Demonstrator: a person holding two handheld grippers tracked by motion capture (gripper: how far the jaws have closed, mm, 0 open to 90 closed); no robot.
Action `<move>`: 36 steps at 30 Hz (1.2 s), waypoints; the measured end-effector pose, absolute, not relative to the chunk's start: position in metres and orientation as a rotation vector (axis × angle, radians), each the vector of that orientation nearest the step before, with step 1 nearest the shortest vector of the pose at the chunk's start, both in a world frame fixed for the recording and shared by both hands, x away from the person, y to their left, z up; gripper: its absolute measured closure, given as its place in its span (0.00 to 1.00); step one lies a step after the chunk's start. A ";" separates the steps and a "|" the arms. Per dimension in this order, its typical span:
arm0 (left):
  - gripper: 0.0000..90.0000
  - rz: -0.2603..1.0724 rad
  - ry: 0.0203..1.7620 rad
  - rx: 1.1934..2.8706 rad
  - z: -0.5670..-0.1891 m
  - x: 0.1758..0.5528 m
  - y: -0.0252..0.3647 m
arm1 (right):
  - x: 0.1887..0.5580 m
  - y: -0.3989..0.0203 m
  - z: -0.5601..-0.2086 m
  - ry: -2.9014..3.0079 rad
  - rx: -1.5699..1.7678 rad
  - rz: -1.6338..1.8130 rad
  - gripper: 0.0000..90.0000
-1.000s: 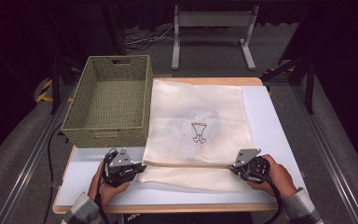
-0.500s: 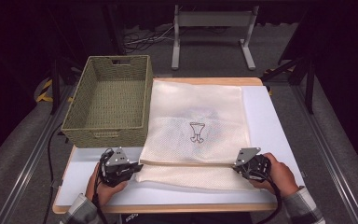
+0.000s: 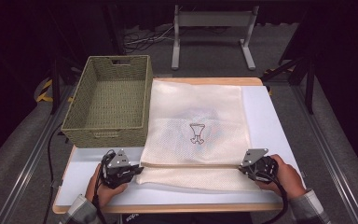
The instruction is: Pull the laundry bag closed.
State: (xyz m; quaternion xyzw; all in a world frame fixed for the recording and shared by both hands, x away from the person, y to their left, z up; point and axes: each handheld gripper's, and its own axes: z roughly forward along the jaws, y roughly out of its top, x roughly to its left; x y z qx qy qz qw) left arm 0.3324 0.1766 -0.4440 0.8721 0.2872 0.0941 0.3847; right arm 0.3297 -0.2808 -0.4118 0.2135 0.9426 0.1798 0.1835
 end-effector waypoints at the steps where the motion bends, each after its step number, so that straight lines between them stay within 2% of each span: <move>1: 0.95 0.242 0.728 2.225 -0.444 0.333 0.176 | 0.330 -0.280 -0.412 2.655 0.595 0.496 0.92; 9: 0.95 0.264 0.730 2.225 -0.443 0.332 0.177 | 0.329 -0.281 -0.412 2.647 0.609 0.491 0.92; 13: 0.95 0.228 0.762 2.208 -0.445 0.334 0.181 | 0.327 -0.290 -0.409 2.637 0.626 0.452 0.92; 21: 0.95 0.249 0.742 2.227 -0.444 0.333 0.179 | 0.323 -0.307 -0.408 2.633 0.673 0.469 0.92; 36: 0.95 0.226 0.713 2.230 -0.448 0.330 0.175 | 0.325 -0.310 -0.409 2.598 0.704 0.467 0.92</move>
